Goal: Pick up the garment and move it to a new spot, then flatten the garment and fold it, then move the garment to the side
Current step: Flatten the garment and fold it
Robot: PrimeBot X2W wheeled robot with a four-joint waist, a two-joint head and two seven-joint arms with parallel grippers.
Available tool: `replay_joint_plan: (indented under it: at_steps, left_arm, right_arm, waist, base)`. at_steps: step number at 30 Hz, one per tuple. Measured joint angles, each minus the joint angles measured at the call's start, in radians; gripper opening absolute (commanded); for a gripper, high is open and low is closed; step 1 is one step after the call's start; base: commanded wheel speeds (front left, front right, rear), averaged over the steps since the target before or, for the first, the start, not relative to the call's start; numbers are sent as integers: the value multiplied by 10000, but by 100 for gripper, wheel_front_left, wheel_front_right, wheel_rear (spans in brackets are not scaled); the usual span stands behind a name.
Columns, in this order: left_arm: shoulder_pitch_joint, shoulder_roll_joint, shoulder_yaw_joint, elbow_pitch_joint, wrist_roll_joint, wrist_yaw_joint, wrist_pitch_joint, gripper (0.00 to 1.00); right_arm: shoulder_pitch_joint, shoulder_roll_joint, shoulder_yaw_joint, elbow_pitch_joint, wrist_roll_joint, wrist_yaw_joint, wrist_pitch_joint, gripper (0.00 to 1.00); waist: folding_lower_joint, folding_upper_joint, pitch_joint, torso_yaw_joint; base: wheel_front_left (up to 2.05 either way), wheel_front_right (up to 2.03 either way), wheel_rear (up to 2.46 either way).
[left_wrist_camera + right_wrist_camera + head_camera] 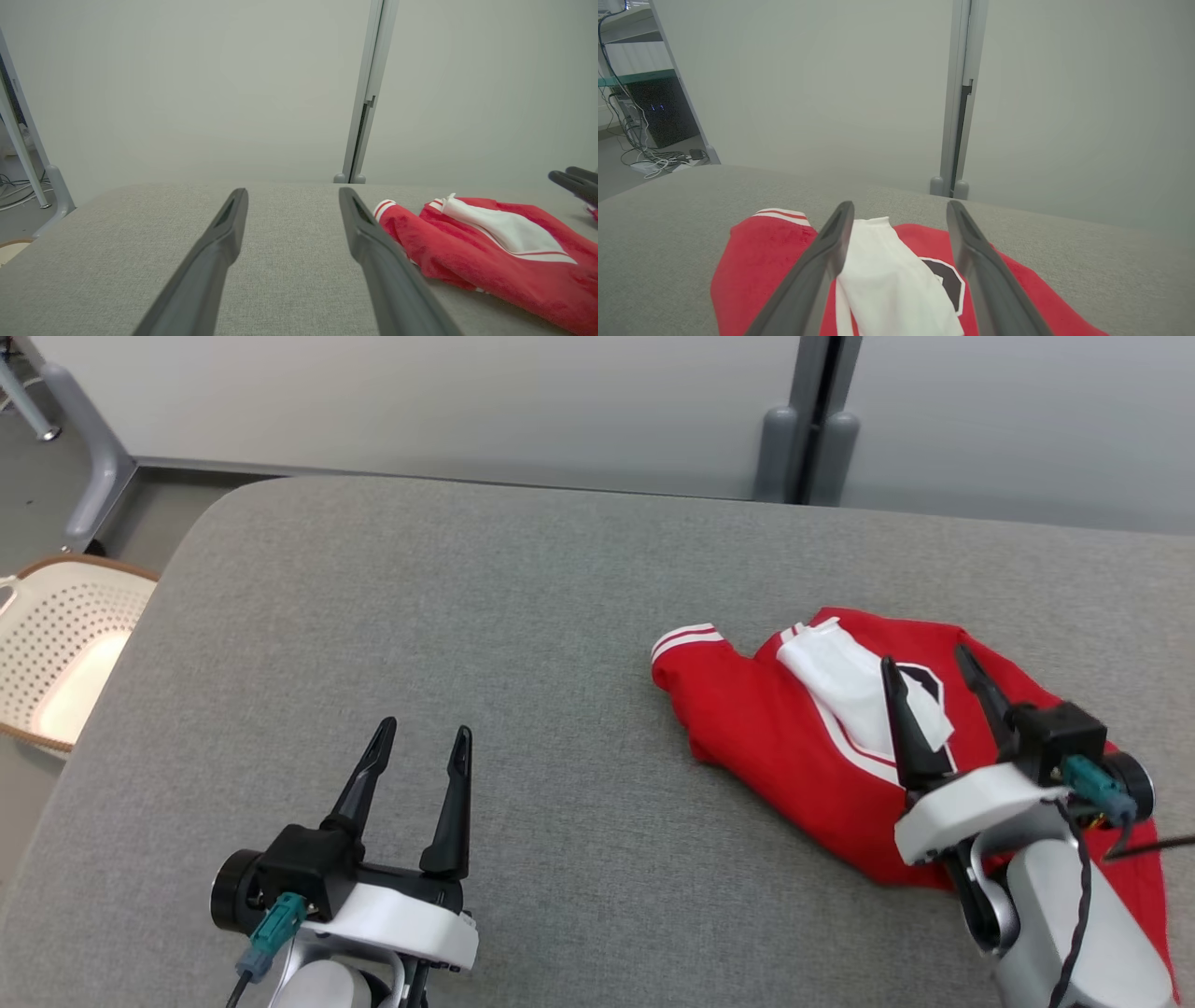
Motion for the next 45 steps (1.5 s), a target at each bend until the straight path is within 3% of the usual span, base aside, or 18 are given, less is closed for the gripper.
replay_joint_plan:
  at_steps: [11, 19, 23, 25, 40, 45]
  left_arm:
    - [-388, 0, -809, -88, -439, 178, 0, 100]
    - [-403, 2, -938, -232, -535, 259, 0, 100]
    - [-430, 4, -970, -219, -593, 267, 0, 100]
    - [-483, 0, -982, -221, -602, 270, 0, 100]
    - [-476, 0, -794, -90, -527, 320, 0, 100]
    - [-274, -2, -512, -82, -443, 345, 0, 100]
  right_arm:
    - [-2508, -1333, 1241, 2134, 2102, -2, 1973, 100]
    - [-3151, -2059, 2311, 3147, 3361, -2, 2209, 100]
    - [-3275, -2090, 2606, 3620, 3574, -2, 2217, 100]
    - [-3313, -2082, 2798, 3718, 3766, -2, 2217, 0]
    - [-3305, -2270, 4019, 2943, 4644, -2, 612, 0]
    - [-3252, -1747, 4635, 2011, 4633, -2, 458, 0]
  waist:
    - [0, 0, 883, 1227]
    - [0, 0, 1185, 1730]
    - [0, 0, 1200, 1733]
    - [0, 0, 1216, 1717]
    - [0, 0, 654, 1331]
    - [-1, 0, 197, 1147]
  base:
    - [0, 0, 0]
    - [0, 0, 0]
    - [0, 0, 0]
    - [0, 0, 0]
    - [0, 0, 0]
    - [0, 0, 0]
